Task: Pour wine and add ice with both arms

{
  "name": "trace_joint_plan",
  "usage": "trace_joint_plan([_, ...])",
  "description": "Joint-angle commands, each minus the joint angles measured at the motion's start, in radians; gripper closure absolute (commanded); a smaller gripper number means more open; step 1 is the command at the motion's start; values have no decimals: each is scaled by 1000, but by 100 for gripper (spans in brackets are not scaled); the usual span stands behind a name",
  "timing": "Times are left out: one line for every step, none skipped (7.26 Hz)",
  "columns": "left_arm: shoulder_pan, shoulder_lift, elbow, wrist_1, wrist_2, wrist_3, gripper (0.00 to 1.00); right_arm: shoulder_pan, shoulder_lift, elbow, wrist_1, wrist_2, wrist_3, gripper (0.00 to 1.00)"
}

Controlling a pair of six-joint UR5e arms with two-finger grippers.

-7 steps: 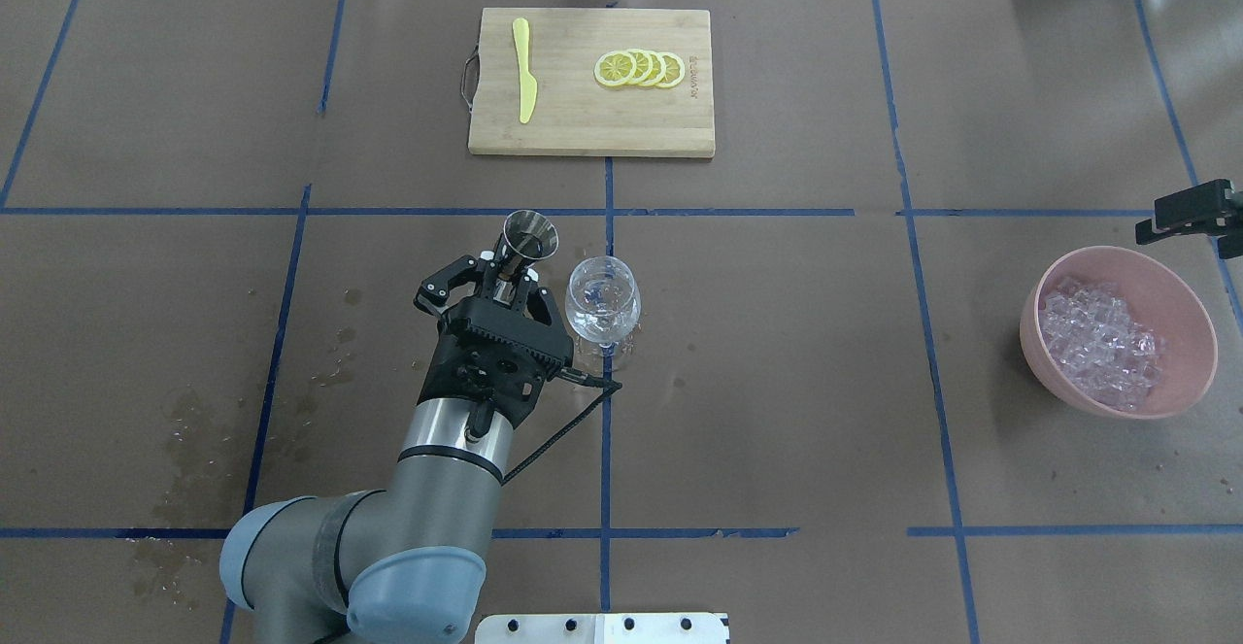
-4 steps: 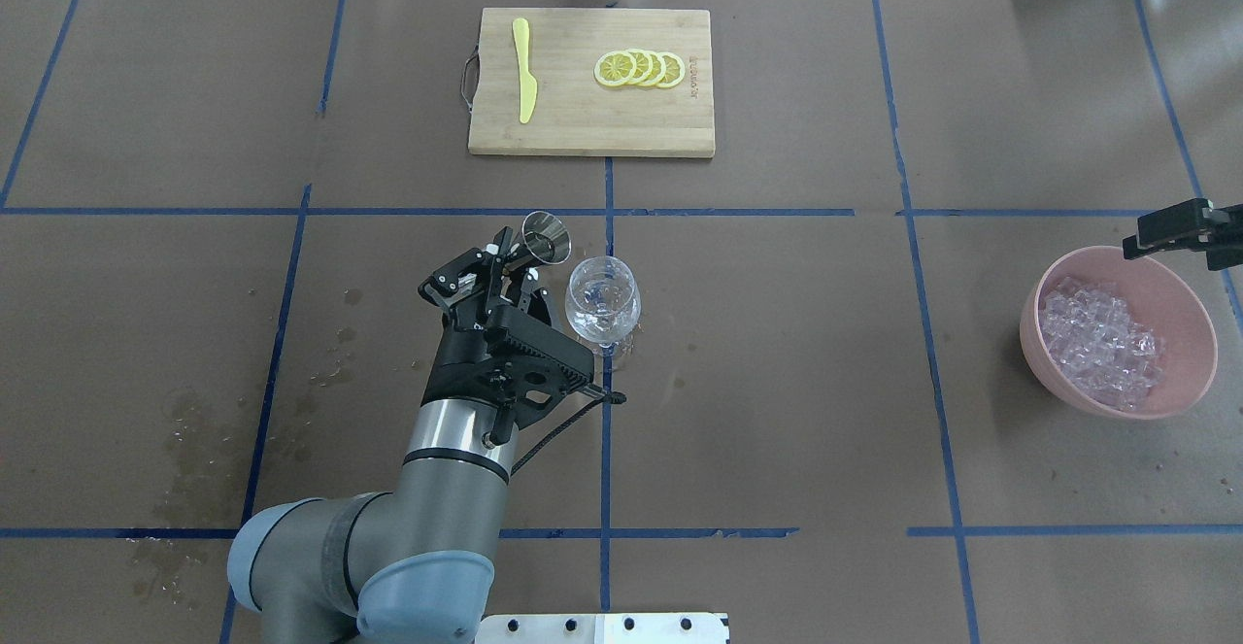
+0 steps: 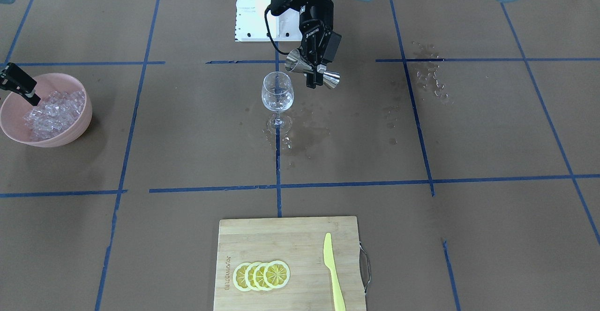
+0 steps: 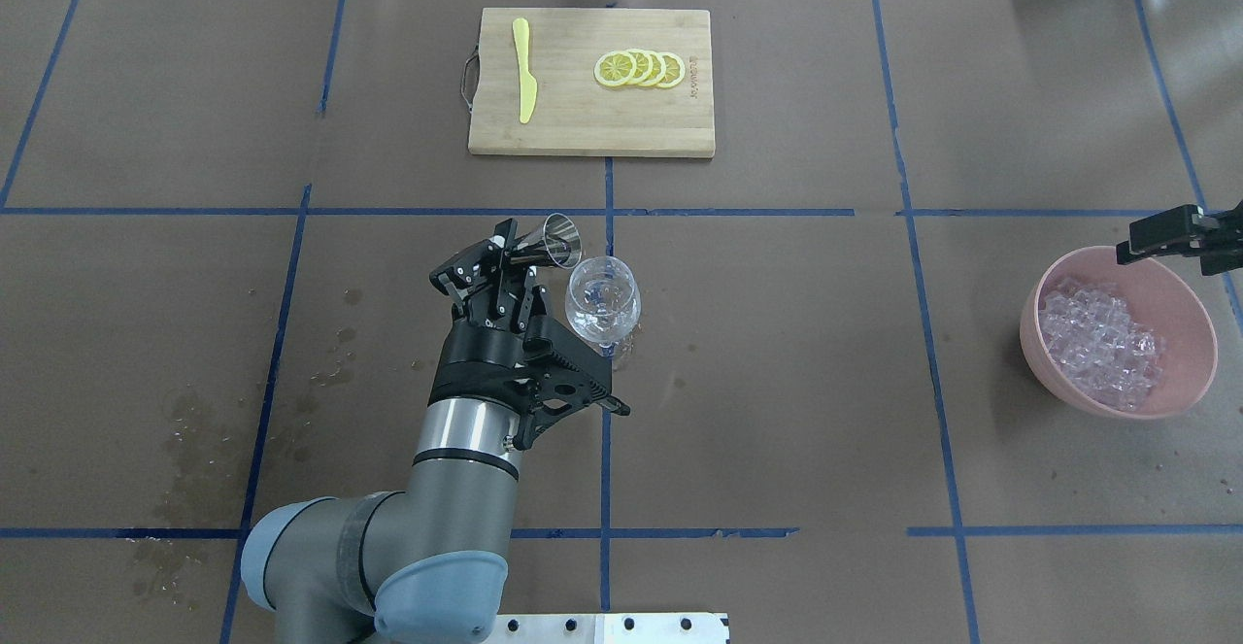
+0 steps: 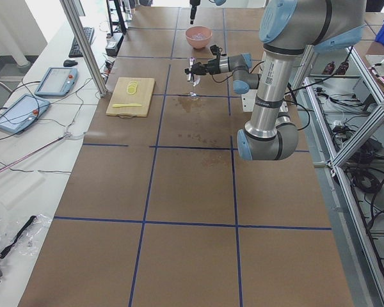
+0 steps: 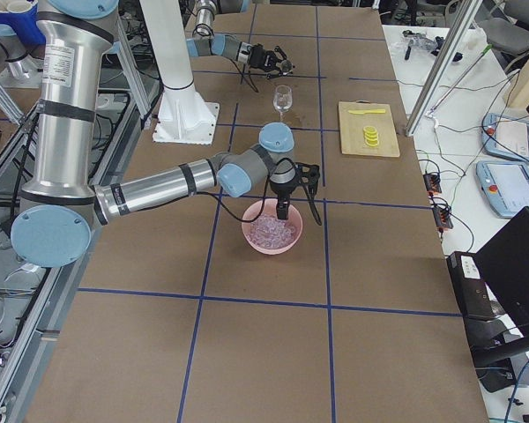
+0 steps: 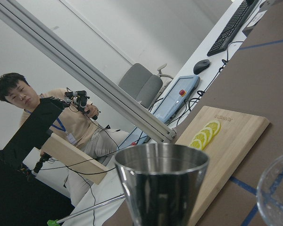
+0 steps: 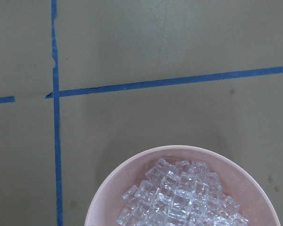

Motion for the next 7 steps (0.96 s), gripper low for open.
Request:
trace_joint_plan([0, -6, 8, 1, 6, 159, 100, -1, 0, 0, 0, 3, 1, 0])
trace_joint_plan([0, -6, 8, 3, 13, 220, 100, -1, 0, 0, 2, 4, 1, 0])
trace_joint_plan([1, -6, 6, 3, 32, 278, 100, -1, 0, 0, 2, 4, 3, 0])
trace_joint_plan([5, -8, 6, 4, 37, 291, 100, -1, 0, 0, 2, 6, 4, 0])
trace_joint_plan([9, -11, 4, 4, 46, 319, 100, -1, 0, 0, 2, 6, 6, 0])
trace_joint_plan([24, -9, 7, 6, 76, 331, 100, -1, 0, -1, 2, 6, 6, 0])
trace_joint_plan([28, -9, 8, 6, 96, 374, 100, -1, 0, 0, 2, 7, 6, 0])
